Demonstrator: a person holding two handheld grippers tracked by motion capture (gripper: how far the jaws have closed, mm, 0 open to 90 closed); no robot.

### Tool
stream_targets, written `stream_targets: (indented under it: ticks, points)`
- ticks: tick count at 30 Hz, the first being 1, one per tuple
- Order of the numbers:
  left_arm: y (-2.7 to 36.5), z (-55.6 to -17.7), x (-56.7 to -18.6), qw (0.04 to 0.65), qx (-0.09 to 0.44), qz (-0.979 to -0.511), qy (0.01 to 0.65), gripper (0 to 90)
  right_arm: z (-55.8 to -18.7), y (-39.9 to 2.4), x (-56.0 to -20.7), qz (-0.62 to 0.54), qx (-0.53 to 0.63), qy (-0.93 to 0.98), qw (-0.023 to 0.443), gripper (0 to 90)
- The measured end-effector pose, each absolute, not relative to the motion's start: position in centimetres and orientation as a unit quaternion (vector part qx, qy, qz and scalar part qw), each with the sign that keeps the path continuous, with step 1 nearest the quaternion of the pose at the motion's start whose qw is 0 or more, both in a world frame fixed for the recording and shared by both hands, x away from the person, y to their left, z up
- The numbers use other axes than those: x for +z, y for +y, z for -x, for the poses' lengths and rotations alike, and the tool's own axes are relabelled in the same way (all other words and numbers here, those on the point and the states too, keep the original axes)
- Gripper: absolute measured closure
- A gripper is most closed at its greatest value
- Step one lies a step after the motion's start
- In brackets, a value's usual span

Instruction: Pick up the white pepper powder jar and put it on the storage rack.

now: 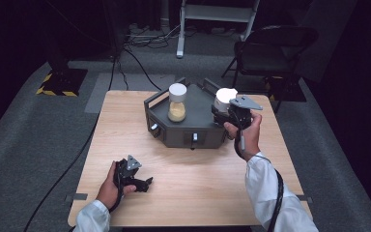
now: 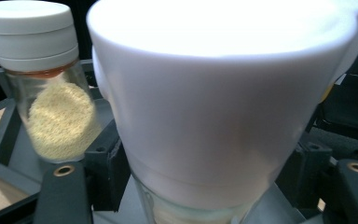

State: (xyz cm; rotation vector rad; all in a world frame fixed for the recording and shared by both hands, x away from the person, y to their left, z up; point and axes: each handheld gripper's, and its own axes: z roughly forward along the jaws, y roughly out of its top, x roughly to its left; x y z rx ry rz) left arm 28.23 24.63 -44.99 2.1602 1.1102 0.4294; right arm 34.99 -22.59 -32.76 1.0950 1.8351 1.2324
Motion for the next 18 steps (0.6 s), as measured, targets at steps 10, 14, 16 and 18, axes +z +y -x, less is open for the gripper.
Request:
stream_targets:
  ticks: [10, 14, 16, 18]
  points:
    - [24.6, -28.2, -45.0, 0.331, 0.164, -0.826, 0.426, 0.0, -36.6, -21.7, -33.8, -0.44, 0.466, 0.692, 0.332, 29.8]
    - [24.6, -28.2, -45.0, 0.331, 0.164, -0.826, 0.426, 0.0, -37.2, -21.7, -34.4, -0.451, 0.463, 0.689, 0.327, 29.8]
    - [24.6, -28.2, -45.0, 0.331, 0.164, -0.826, 0.426, 0.0, -37.4, -21.7, -34.6, -0.456, 0.46, 0.689, 0.326, 29.8]
    - [24.6, -28.2, -45.0, 0.331, 0.165, -0.827, 0.425, 0.1, -37.5, -21.8, -34.8, -0.464, 0.46, 0.686, 0.319, 29.8]
